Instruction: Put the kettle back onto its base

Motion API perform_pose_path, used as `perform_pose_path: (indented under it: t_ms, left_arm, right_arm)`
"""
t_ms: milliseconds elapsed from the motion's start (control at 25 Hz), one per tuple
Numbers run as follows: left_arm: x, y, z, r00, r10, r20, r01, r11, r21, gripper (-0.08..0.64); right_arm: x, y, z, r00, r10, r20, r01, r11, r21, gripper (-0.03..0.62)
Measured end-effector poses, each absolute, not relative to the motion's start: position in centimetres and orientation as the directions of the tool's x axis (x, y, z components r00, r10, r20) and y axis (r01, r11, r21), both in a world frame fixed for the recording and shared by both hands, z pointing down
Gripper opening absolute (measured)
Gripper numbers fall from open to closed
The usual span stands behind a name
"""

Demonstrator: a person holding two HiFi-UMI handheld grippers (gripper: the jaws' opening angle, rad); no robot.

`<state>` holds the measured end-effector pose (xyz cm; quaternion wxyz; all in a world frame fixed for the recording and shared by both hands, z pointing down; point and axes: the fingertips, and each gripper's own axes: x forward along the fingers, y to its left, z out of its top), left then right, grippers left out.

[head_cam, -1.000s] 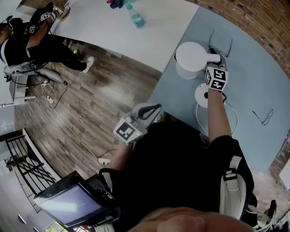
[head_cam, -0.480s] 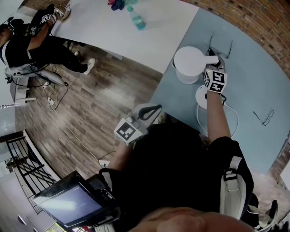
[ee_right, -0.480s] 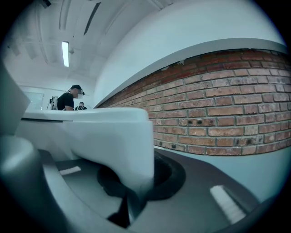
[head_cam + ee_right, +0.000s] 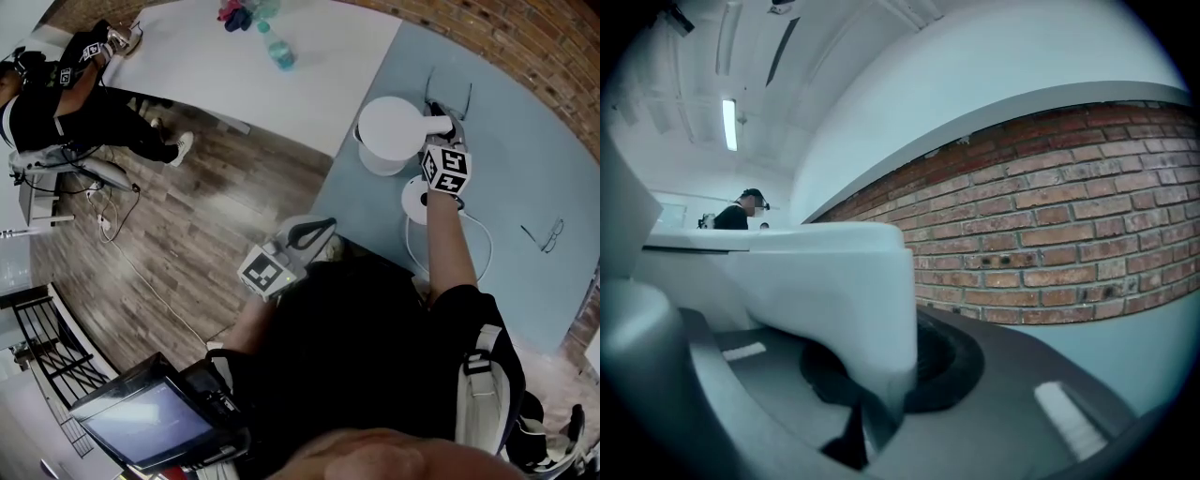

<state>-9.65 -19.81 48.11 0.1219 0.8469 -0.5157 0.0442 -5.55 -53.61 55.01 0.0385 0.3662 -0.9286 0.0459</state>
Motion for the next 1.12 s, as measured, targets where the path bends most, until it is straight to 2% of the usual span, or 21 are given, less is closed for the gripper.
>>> perform_pose_path:
  t_ms: [480, 680, 1120]
  left_arm:
    - [-8.9, -20.1, 47.5, 0.559, -0.81, 0.176, -0.828, -0.535, 0.166, 0.002]
    - [-9.1, -20.0, 48.1, 0.594, -0.794, 0.126, -0.803, -0.579, 0.138, 0.002]
    - [-7.3, -20.9, 48.0, 0.704, -0.694, 0.153, -0.71, -0.682, 0.173, 0.002]
  right_arm:
    - [-1.9, -52.8, 51.9, -0.685, -0.725, 0.079, -0.729, 0.682, -0.058, 0.043]
    - [-0.8, -51.7, 51.5, -0.666, -0.741, 0.083, -0.745, 0.666, -0.035, 0.044]
    - [3.0, -49.6, 51.7, -0.617, -0.781, 0.098, -0.785, 0.62, 0.002, 0.046]
